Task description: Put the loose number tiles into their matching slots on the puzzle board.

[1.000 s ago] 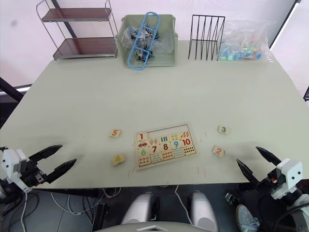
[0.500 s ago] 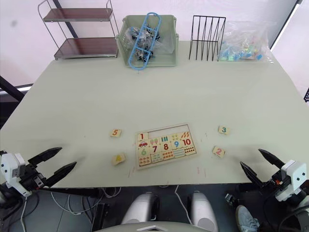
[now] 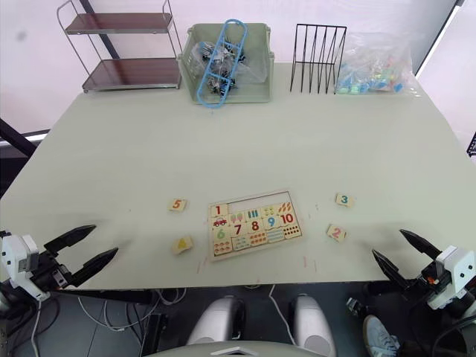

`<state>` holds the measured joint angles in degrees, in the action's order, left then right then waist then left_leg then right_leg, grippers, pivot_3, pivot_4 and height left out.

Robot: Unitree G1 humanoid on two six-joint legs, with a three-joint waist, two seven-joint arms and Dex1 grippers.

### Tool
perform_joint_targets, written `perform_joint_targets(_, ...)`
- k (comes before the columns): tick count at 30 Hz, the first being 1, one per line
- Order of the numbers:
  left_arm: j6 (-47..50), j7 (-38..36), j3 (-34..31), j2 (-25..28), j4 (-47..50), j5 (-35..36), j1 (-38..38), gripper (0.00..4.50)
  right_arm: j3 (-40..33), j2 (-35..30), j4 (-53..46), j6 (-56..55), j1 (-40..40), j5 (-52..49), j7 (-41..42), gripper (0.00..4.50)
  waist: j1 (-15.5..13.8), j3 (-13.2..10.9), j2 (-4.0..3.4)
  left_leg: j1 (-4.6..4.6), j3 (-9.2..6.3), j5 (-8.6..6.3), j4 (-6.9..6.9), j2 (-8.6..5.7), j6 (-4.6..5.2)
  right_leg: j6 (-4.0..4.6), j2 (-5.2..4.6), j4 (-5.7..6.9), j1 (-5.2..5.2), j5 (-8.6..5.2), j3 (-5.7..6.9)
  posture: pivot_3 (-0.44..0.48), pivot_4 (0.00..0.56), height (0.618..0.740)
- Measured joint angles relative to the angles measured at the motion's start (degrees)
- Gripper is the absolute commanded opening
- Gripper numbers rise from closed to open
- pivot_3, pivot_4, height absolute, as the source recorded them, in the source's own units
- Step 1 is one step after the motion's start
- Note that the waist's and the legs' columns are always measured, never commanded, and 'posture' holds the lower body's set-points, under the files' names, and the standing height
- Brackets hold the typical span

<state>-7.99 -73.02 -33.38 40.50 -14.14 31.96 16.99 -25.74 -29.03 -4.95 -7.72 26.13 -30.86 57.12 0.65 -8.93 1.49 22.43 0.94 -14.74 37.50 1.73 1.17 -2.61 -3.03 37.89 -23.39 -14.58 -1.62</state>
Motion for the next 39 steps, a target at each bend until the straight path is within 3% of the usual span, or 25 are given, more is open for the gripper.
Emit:
perform_joint_targets(12,0.35,-5.09,0.35,0.23,3.10,2.07,-0.56,4.50,0.07,-2.41,-1.69,1.11,-0.64,-0.78,1.06,4.49,0.00,0.02,0.02,-0.01,0.02,0.00,0.00,0.00,0.00,0.00,0.01,0.02,0.00,0.00,-0.01,0.000,0.150,0.740)
perform_joint_targets(24,1.66,-17.34,5.72,6.22,0.09,3.17,-9.06,4.50,5.81,-12.37,-10.55,10.13,-3.94,-0.27,4.27,4.49,0.11,0.04,0.06,0.00,0.02,0.00,0.04,0.06,0.00,0.04,0.19,0.01,0.00,0.04,-0.01,0.000,0.150,0.740)
perform_joint_targets(39,-0.77,-17.59,14.44,9.85,-1.76,6.51,-12.35,4.50,18.62,-16.03,-11.52,23.23,-16.03,8.47,-2.26,4.49,-0.03,0.04,0.08,0.09,0.00,0.00,0.05,0.13,0.00,-0.11,0.23,-0.01,-0.05,0.18,0.02,0.000,0.150,0.740)
